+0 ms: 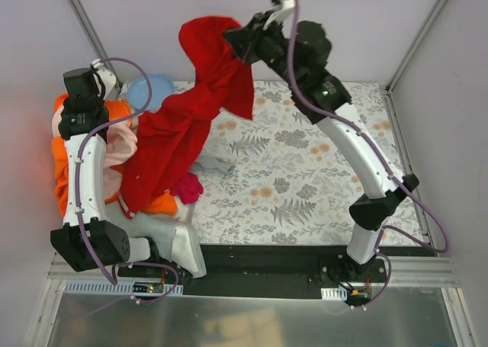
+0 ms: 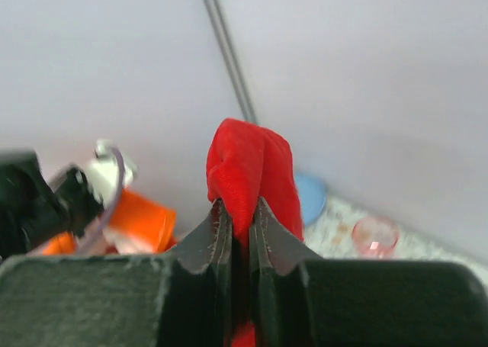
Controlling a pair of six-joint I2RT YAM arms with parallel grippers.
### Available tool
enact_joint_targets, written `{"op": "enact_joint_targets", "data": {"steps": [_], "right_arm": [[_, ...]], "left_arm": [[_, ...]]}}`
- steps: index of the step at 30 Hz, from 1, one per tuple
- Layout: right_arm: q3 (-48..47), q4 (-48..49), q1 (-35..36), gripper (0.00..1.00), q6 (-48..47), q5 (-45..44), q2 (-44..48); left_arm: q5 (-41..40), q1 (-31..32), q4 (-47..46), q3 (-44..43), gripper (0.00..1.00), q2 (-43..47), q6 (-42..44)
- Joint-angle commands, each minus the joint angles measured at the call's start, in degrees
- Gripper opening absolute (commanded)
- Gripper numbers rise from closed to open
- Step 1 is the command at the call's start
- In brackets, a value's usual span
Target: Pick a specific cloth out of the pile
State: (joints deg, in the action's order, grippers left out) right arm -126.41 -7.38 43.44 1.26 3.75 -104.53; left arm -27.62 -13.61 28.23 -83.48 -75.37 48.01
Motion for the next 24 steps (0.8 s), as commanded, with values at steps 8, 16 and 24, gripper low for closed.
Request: {"op": "enact_joint_targets", "data": {"steps": [8, 16, 24], "right_arm": [[-14.48, 9.05, -2.04, 0.00, -8.29, -5.95, 9.87], [-14.38, 4.04, -1.87, 0.00, -3.98, -0.23, 6.81], [-14.84, 0.61, -5.02, 0.00, -13.55, -8.04, 7.32]], "left_arm": [[-1.83, -0.72, -2.30, -0.54, 0.00, -0.21, 1.30], [-1.56, -0.63, -2.21, -0.72, 0.00, -0.48, 1.38], [-0.60, -0.63, -2.13, 2.36, 0.00, 0.32, 1.91]]}}
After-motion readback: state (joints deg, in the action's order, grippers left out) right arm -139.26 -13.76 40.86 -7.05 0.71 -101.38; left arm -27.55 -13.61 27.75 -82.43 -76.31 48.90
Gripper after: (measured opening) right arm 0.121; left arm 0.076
